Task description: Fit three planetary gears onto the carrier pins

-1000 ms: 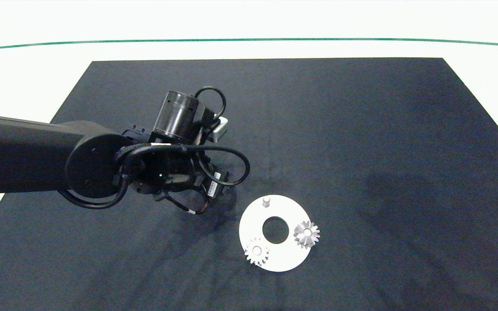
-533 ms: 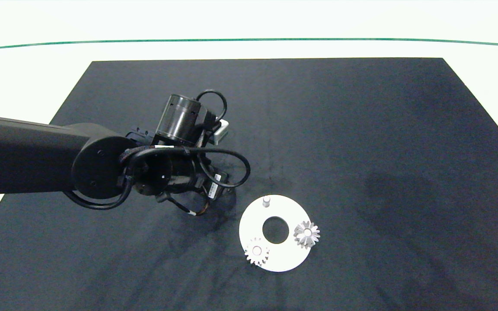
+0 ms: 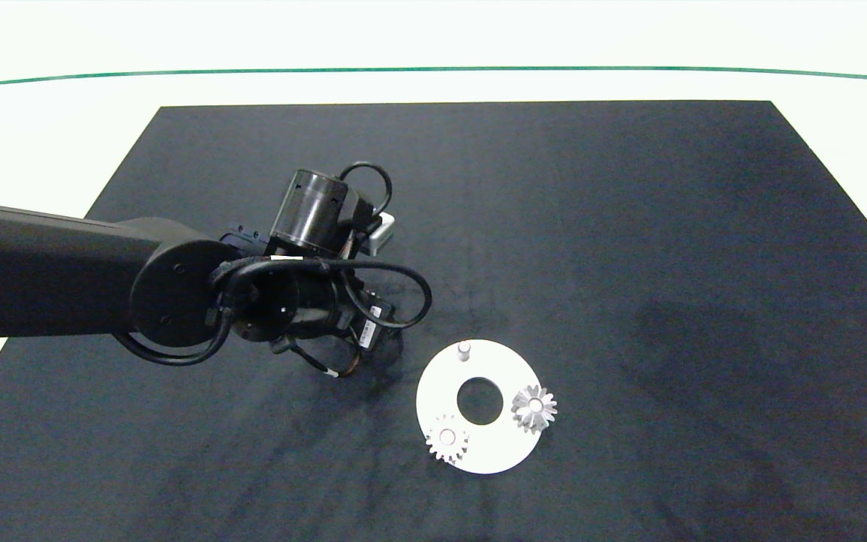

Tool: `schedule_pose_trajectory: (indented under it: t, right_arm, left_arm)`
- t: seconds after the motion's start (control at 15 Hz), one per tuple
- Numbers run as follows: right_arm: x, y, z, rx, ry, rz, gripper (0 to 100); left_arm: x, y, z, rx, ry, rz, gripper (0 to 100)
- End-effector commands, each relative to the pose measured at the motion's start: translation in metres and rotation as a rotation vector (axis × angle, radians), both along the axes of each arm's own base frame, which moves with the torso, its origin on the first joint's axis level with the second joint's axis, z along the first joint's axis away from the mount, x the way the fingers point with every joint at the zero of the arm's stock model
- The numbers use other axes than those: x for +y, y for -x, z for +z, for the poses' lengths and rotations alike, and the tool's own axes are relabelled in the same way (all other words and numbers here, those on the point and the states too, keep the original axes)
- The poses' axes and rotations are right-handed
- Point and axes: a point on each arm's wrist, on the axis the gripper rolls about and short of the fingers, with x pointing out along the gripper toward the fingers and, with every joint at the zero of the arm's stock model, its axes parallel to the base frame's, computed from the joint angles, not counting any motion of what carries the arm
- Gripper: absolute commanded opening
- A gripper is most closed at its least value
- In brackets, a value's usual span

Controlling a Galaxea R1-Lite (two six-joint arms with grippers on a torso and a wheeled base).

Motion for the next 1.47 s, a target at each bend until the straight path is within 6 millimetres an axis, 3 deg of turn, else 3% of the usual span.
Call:
schedule_pose_trajectory:
  t: [0.07,1.47]
  right_arm:
    - [0.0002,-0.0003,-0.0006,0.002,0.004,0.001,100]
    - [0.0005,-0.0006,-0.0007,0.002,0.006,0.003,100]
  left_arm:
    - [0.0013,0.0001,-0.0003,0.002,-0.003,0.004,78]
    - [-0.0017,0.0014,-0.0003,-0.003,-0.016,-0.015,36]
